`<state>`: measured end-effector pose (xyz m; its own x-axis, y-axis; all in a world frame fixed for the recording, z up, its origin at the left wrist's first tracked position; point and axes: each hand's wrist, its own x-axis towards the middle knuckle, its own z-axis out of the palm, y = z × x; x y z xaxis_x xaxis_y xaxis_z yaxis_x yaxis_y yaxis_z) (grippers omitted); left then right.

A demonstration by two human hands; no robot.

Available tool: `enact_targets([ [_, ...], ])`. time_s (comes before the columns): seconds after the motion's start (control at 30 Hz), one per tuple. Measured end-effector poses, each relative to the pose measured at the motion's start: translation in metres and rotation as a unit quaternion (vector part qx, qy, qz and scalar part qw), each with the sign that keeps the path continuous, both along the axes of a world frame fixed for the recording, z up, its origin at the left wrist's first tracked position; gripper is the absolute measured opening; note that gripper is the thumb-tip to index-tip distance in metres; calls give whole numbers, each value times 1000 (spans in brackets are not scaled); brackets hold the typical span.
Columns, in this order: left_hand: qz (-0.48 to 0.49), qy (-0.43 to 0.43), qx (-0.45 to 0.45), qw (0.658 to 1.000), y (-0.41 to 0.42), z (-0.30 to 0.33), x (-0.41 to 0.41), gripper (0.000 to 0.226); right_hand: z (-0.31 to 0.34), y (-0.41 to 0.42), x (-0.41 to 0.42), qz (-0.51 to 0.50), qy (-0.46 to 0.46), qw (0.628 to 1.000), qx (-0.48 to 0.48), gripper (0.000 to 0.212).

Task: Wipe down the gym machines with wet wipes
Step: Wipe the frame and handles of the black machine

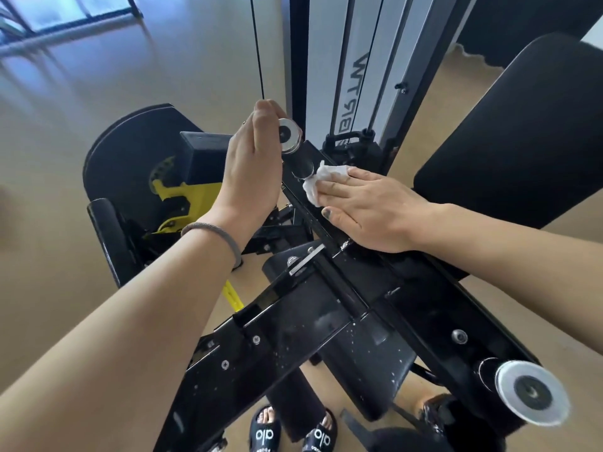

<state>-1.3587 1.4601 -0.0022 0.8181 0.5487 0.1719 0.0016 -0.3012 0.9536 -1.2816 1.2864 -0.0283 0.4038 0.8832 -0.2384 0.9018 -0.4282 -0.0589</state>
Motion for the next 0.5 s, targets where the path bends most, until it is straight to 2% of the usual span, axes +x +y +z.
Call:
enact_targets([
  [0.5,-4,-7,-35,999,0,-4,3,65,-9,0,-10,-40,-6,995,86,55],
])
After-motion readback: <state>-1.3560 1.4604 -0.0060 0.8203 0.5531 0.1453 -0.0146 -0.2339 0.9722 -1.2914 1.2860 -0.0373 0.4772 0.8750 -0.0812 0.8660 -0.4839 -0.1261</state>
